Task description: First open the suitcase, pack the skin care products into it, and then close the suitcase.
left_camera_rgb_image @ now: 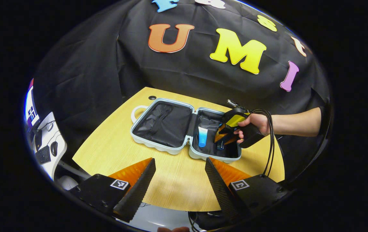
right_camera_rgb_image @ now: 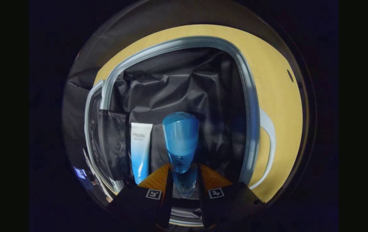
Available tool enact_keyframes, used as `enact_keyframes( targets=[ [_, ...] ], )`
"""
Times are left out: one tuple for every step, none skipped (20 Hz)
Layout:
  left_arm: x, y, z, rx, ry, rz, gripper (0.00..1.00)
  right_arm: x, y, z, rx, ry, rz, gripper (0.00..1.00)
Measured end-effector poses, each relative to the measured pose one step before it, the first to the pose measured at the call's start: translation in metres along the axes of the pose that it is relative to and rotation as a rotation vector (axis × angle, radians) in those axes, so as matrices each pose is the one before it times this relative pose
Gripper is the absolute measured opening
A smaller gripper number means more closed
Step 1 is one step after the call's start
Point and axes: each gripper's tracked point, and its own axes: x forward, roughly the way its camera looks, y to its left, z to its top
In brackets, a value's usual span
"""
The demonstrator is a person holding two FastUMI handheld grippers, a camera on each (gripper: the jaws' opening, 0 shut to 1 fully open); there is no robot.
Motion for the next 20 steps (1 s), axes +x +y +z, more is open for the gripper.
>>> enact_keyframes(
  targets=[
    [0.00069, -0.00109, 0.00168, 0.00613, -0.00298, 0.00183, 0.99, -0.00174, 0.00095, -0.0011, -0.00755, -0.00502, 0.00752, 0.38],
    [0.00074, 0.00211, 0.00198, 0.00401, -0.00303, 0.01362, 0.99, -0.00065, 0.00002, -0.00068, -0.00924, -0.01057, 0.00308, 0.39],
    [0.00116, 0.00301, 0.00191, 0.00127, -0.00425, 0.01309, 0.99, -0.00441, -0.00228, -0.00138, -0.01177, -0.01014, -0.00513, 0.45],
    [0.00117, 0.00107, 0.00193, -0.00527, -0.00666, 0.00372, 0.99, -0.00561, -0.00201, -0.0016, -0.012, -0.00909, 0.00132, 0.45],
    [0.00211, 0.00024, 0.00336, -0.01034, -0.00685, 0.00008, 0.98, -0.00945, 0.00116, -0.0028, -0.00356, -0.01276, 0.02067, 0.46],
    [0.00214, 0.00171, 0.00352, -0.01409, -0.01536, -0.00208, 0.99, -0.01325, 0.00234, -0.00452, -0.00382, -0.01025, 0.03022, 0.5],
    [0.00525, 0.0023, 0.0044, -0.01856, -0.01533, -0.00671, 0.99, -0.01611, 0.00232, -0.00426, -0.01492, -0.02103, 0.04349, 0.53],
    [0.00738, 0.00343, 0.00332, -0.02297, -0.01034, -0.01186, 0.99, -0.01939, -0.001, -0.00746, -0.0369, -0.00882, 0.03538, 0.53],
    [0.00772, 0.00306, 0.00475, -0.02731, -0.00657, -0.02838, 0.99, -0.0183, -0.00072, -0.00224, -0.05283, -0.04788, 0.04188, 0.6],
    [0.00985, 0.00256, 0.00545, -0.02679, -0.00234, -0.03501, 0.99, -0.023, 0.00041, -0.00076, -0.07129, -0.06853, 0.03939, 0.67],
    [0.01102, 0.00981, 0.00617, -0.01703, -0.00013, -0.01178, 0.98, -0.02255, -0.00452, 0.00589, -0.08789, -0.09803, 0.01781, 0.7],
    [0.00918, 0.01383, 0.0087, -0.00175, -0.00344, -0.00104, 0.99, -0.02138, -0.00962, 0.00709, -0.08627, -0.11196, -0.00246, 0.74],
    [0.01023, 0.01398, 0.00982, 0.0076, -0.00775, -0.00147, 0.99, -0.0214, -0.00673, 0.00823, -0.07293, -0.10385, -0.0032, 0.75],
    [0.01151, 0.0135, 0.01148, 0.00208, -0.00563, 0.00072, 0.99, -0.02385, -0.00268, 0.00267, -0.0505, -0.07916, -0.0022, 0.68],
    [0.01178, 0.01467, 0.01133, -0.00043, -0.00547, 0.00542, 0.99, -0.02123, -0.00413, 0.00134, -0.03453, -0.06298, -0.00365, 0.75],
    [0.0126, 0.01931, 0.01094, 0.00562, 0.00274, 0.01865, 0.98, -0.01943, -0.0049, 0.00118, -0.02398, -0.05499, -0.00784, 0.76],
    [0.01364, 0.02024, 0.01075, 0.01089, 0.00728, 0.01839, 0.98, -0.01784, -0.00496, 0.00044, -0.01984, -0.04512, -0.01038, 0.76],
    [0.01741, 0.02265, 0.00905, 0.00561, 0.00759, 0.02188, 0.99, -0.01551, -0.00391, -0.0038, -0.012, -0.02605, -0.00798, 0.76],
    [0.01688, 0.01418, 0.00584, -0.00322, 0.01181, 0.00782, 0.98, -0.01514, -0.00115, -0.00529, -0.00522, -0.00759, 0.0011, 0.77],
    [0.01819, 0.01426, 0.00269, -0.00956, 0.01865, 0.00643, 0.98, -0.01186, -0.00549, -0.00627, -0.01814, -0.0039, -0.00649, 0.77]
  ],
)
